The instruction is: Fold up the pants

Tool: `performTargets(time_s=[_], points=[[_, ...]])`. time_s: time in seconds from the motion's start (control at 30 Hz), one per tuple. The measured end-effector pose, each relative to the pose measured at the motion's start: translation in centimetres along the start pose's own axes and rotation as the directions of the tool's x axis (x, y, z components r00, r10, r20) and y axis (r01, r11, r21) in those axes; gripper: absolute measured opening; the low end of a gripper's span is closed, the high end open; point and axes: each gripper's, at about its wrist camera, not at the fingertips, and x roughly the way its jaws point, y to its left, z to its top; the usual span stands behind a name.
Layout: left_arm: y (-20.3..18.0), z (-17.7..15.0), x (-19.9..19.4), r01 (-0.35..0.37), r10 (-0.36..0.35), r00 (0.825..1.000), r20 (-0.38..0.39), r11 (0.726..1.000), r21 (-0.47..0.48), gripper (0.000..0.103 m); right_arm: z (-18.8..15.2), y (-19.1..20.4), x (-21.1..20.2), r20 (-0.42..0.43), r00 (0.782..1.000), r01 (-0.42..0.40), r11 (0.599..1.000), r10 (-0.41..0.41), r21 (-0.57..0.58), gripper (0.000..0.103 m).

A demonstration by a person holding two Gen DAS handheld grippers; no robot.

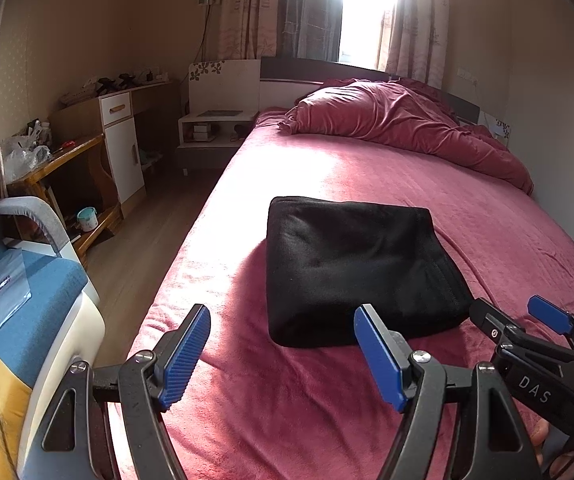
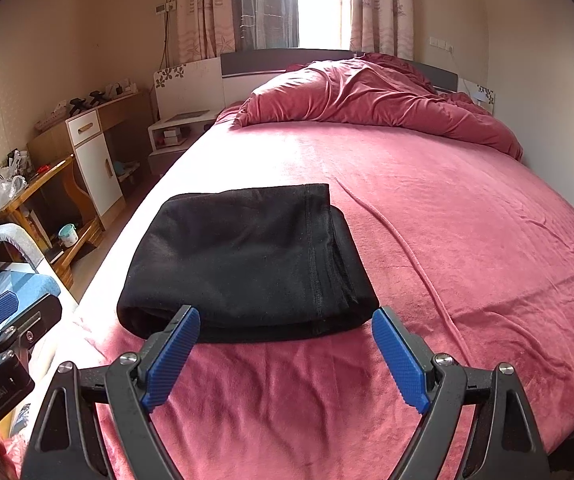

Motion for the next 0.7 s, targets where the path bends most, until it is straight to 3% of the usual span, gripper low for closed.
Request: performTargets(time_s=[0.7], points=[[0.57, -0.18, 0.09, -0.015, 0.014, 1.0, -0.015, 1.0, -0.011, 0.076, -0.41, -0.39, 0.6, -0.019, 1.0, -0.004, 1.0, 0.004, -0.013, 0.089]])
